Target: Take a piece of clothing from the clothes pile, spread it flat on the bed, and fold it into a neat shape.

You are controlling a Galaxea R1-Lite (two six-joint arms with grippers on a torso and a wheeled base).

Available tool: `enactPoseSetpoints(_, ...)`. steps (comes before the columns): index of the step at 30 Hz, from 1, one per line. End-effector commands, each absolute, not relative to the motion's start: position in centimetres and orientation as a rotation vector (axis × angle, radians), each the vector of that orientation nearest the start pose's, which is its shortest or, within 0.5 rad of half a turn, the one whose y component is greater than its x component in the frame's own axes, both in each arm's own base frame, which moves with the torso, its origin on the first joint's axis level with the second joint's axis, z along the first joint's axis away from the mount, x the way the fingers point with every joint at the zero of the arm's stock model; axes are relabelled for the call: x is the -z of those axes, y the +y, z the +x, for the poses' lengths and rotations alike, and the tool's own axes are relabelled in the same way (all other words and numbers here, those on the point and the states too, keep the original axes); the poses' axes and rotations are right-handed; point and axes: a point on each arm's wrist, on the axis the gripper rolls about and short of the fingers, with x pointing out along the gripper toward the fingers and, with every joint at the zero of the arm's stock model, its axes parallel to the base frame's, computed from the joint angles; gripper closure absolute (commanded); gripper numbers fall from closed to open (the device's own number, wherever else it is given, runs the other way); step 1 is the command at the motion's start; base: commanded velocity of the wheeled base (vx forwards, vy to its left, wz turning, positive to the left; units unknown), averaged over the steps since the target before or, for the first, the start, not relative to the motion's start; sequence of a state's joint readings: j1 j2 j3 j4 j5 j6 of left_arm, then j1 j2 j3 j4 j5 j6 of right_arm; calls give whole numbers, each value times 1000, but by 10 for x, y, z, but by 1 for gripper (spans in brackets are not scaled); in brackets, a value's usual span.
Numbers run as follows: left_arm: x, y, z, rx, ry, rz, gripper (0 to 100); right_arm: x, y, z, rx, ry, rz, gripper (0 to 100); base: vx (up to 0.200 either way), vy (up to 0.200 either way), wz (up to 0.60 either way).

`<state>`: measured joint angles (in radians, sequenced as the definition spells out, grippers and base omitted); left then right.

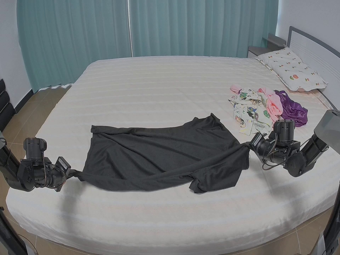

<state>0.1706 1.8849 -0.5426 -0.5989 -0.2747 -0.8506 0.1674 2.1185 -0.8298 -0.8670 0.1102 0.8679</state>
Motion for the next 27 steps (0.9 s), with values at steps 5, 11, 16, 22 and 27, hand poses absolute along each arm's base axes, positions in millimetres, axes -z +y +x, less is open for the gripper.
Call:
enactPoseSetpoints(5, -46, 47, 285, -245, 696, -1032, 100, -53, 72, 405, -94, 451, 842, 100, 0, 0, 0)
enactPoseSetpoints(11, -43, 47, 286, -247, 706, -1036, 100, -40, 82, 414, -117, 406, 834, 0, 0, 0, 0)
enactPoseSetpoints(16, -40, 47, 286, -248, 714, -1038, 100, -37, 79, 413, -114, 405, 820, 0, 0, 0, 0)
enactPoseSetpoints(22, -41, 47, 286, -248, 712, -1039, 100, -61, 60, 396, -107, 382, 830, 0, 0, 0, 0)
enactPoseSetpoints(27, -42, 47, 286, -247, 710, -1048, 100, -79, 48, 365, -166, 430, 845, 0, 0, 0, 0)
